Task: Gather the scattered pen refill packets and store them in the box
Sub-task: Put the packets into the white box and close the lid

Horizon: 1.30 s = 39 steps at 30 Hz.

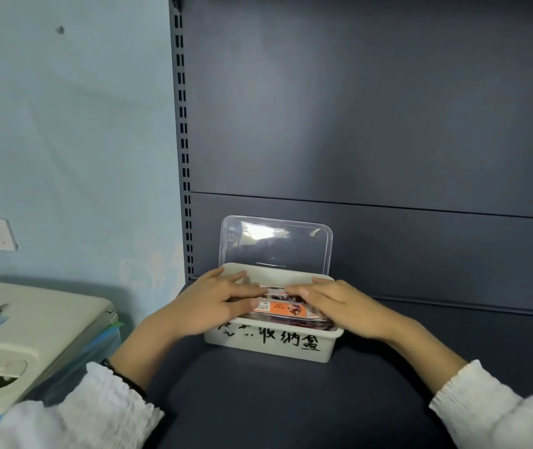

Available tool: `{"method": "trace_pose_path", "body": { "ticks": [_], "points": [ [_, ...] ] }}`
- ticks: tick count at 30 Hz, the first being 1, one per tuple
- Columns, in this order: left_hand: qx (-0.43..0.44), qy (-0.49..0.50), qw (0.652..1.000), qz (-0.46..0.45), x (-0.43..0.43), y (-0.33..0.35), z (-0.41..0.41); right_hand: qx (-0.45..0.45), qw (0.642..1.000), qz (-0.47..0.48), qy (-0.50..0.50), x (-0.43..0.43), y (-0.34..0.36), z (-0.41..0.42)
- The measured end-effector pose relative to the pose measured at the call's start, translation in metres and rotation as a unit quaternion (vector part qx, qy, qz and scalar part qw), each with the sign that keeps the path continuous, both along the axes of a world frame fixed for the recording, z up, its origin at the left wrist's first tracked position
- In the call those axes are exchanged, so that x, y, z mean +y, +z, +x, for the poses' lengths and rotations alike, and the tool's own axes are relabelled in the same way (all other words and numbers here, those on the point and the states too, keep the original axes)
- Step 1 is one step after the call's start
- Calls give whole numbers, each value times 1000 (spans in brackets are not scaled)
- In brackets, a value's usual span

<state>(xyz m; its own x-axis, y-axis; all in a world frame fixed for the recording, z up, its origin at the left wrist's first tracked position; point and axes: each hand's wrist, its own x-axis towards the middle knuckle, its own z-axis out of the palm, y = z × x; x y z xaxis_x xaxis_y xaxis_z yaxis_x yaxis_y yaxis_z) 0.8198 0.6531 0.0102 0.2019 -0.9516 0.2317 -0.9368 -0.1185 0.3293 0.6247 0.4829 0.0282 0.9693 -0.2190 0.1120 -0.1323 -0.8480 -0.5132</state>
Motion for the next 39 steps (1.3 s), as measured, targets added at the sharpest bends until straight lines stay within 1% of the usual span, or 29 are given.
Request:
{"method": "trace_pose_path", "body": {
  "ticks": [2, 4, 5, 6, 7, 10, 12, 13, 15, 16, 17, 19, 20, 21, 22, 23, 25, 26, 28, 29, 30, 32, 33, 34, 37, 39],
  "points": [
    [42, -9, 997, -61, 3, -3, 0, -119, 987, 107, -32, -1, -2, -2],
    [154, -32, 980, -125, 7, -7, 1, -203, 964, 157, -66, -2, 0, -6],
    [214, -41, 966, -140, 8, -7, 1, -222, 958, 166, -78, -2, 2, -8],
    [255, -44, 955, -143, 9, -8, 1, -227, 956, 165, -86, -2, 4, -11],
    [271, -42, 951, -142, 8, -8, 2, -221, 958, 160, -89, -1, 7, -14],
    [244, -30, 963, -114, 6, -6, 4, -193, 967, 147, -80, -2, 6, -20],
    [219, -38, 971, -90, 7, 0, -1, -156, 977, 118, -82, -3, 1, -23],
    [192, -38, 978, -72, 7, 3, -4, -134, 984, 84, -81, -5, -1, -24],
    [81, -35, 996, -23, 6, 5, -10, -94, 993, -14, -77, -7, -5, -23],
    [27, -32, 999, 4, 6, 4, -13, -80, 992, -51, -80, -8, -5, -21],
    [-3, -29, 999, 27, 5, 3, -15, -84, 991, -60, -83, -7, -5, -20],
    [-20, -30, 998, 52, 5, 2, -16, -148, 983, 13, -109, -1, 0, -16],
    [-21, -36, 998, 45, 6, 2, -16, -195, 970, 56, -132, 1, 3, -13],
    [2, -44, 999, 30, 8, 2, -16, -241, 954, 88, -158, 2, 8, -9],
    [51, -61, 997, 2, 12, 4, -17, -277, 937, 106, -187, 0, 11, -3],
    [127, -76, 989, -27, 15, 7, -17, -301, 921, 124, -215, -6, 13, 5],
    [289, -69, 949, -106, 17, 13, -16, -309, 894, 180, -269, -14, 19, 18],
    [328, -37, 930, -164, 14, 15, -14, -297, 885, 214, -288, -18, 21, 23],
    [353, 68, 897, -258, 2, 18, -9, -274, 871, 284, -294, -17, 22, 30],
    [379, 111, 876, -276, -4, 18, -7, -263, 868, 310, -285, -14, 22, 33],
    [421, 134, 856, -267, -9, 20, -9, -251, 867, 327, -279, -12, 21, 35],
    [518, 133, 814, -226, -16, 21, -15, -230, 872, 335, -272, -12, 16, 38],
    [546, 117, 800, -219, -16, 22, -18, -228, 874, 332, -272, -13, 15, 39],
    [556, 103, 793, -227, -15, 22, -20, -236, 875, 327, -269, -11, 17, 38],
    [514, 77, 804, -289, -10, 20, -16, -278, 884, 295, -232, 0, 29, 29],
    [507, 75, 791, -334, -7, 19, -10, -312, 883, 278, -213, 3, 35, 21]
  ]
}}
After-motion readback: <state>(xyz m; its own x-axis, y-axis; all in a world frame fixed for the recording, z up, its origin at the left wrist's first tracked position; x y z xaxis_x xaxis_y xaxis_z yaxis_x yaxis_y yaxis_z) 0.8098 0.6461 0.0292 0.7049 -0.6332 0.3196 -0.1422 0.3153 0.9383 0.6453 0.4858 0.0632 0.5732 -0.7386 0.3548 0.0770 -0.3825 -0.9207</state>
